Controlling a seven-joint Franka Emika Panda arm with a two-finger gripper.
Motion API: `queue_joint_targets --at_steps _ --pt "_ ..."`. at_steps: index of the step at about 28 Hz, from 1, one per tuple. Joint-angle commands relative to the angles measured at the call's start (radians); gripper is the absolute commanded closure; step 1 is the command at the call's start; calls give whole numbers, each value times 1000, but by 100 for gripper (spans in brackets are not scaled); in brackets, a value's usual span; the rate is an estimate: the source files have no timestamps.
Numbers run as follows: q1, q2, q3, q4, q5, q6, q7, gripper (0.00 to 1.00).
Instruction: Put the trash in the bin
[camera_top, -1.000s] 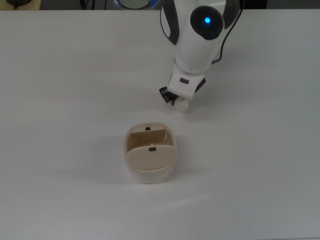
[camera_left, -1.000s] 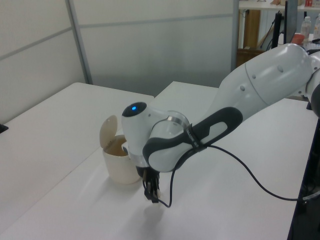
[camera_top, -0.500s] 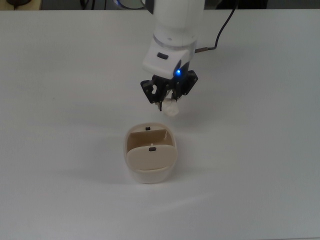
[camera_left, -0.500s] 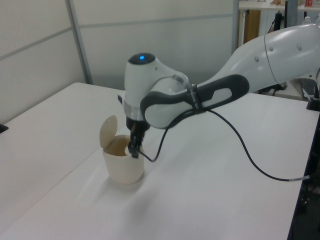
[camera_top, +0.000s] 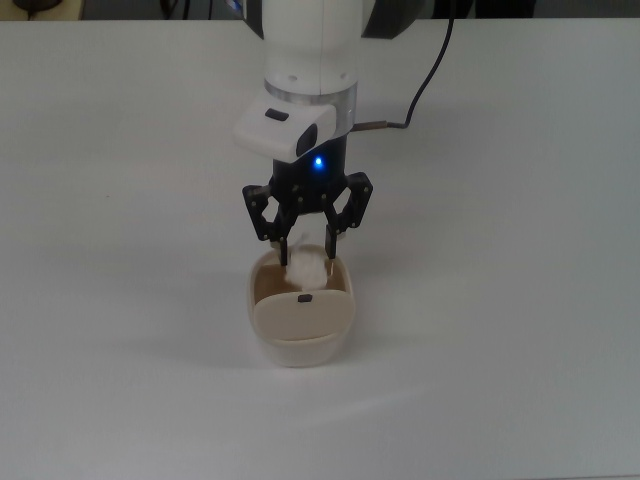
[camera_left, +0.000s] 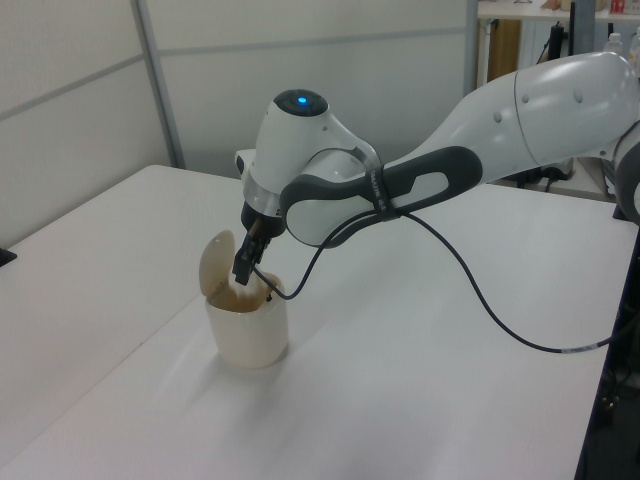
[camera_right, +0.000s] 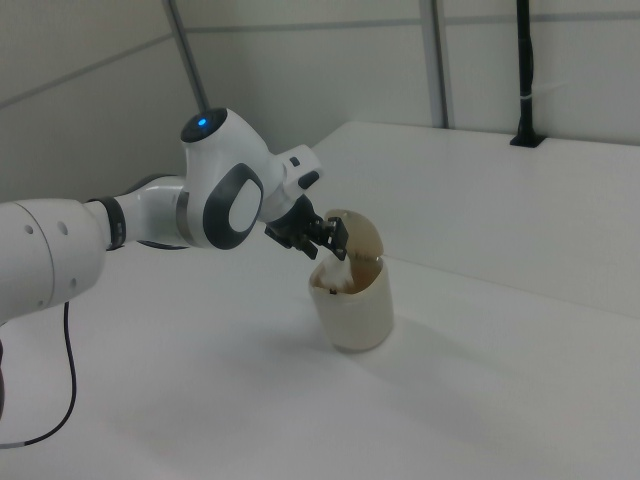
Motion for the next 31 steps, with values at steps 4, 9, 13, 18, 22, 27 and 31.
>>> queue_joint_targets --at_steps 4,9,13,18,22,27,31 --pt "4 4 -5 20 -6 -66 39 0" --pt "3 -43 -5 25 -4 -250 39 0" --pt "4 -86 -5 28 -4 -392 39 0" --pt "4 -158 -5 29 -1 -577 42 0" --pt "4 -204 -5 37 6 -704 101 0" --pt "3 -272 -7 38 6 -819 172 0" --pt "-14 -321 -17 37 16 -828 175 0"
